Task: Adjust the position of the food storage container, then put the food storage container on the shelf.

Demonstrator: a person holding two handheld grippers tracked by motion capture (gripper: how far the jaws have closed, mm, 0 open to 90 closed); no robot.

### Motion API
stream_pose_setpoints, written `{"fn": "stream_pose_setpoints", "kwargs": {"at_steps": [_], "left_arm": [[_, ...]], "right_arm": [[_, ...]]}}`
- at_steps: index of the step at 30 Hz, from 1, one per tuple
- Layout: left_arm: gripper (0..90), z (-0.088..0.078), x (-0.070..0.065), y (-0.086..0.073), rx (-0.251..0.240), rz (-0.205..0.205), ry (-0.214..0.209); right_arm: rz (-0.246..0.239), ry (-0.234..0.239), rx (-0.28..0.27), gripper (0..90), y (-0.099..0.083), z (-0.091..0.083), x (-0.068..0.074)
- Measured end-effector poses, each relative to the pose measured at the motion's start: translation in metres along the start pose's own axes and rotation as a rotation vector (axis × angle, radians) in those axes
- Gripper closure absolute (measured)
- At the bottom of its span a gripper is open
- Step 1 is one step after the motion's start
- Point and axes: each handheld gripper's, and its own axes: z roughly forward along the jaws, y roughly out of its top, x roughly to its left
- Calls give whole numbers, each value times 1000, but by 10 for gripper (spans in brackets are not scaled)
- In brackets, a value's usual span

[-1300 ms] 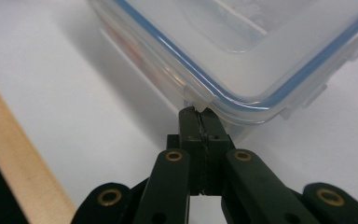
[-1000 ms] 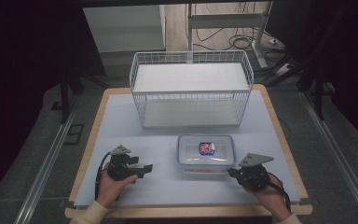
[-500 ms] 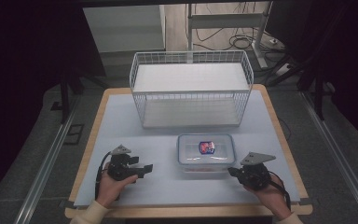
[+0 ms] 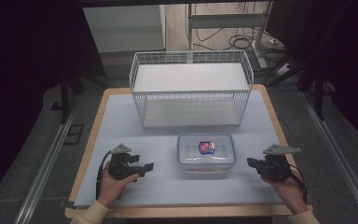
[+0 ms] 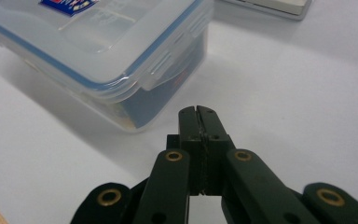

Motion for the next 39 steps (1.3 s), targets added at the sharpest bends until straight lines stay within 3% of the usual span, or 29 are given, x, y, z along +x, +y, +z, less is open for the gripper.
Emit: {"fn": "stream_pose_setpoints", "kwargs": {"at_steps": [4,10,16,24,25,27,39], "left_arm": [[210,-1,-2,2,-10,-2,2],[210,-5,-11,7,-35,19,4],[192,-8,-14,11,-46,7,3],[167,-4,-17,22,-53,-12,-22],[164,-2,-19,26,-55,-22,-46],[159,-1,-22,29,-59,-20,-50],[152,21,-42,54,-41,-30,-99]], "right_arm": [[14,7,-2,868,1,-1,-6],[45,35,-12,569,5,-2,-9],[95,80,-57,394,8,-6,-13],[114,93,-74,310,11,-8,-14],[127,104,-82,288,13,-9,-16],[131,115,-86,263,16,-10,-16],[142,124,-99,233,30,-8,-17]]}}
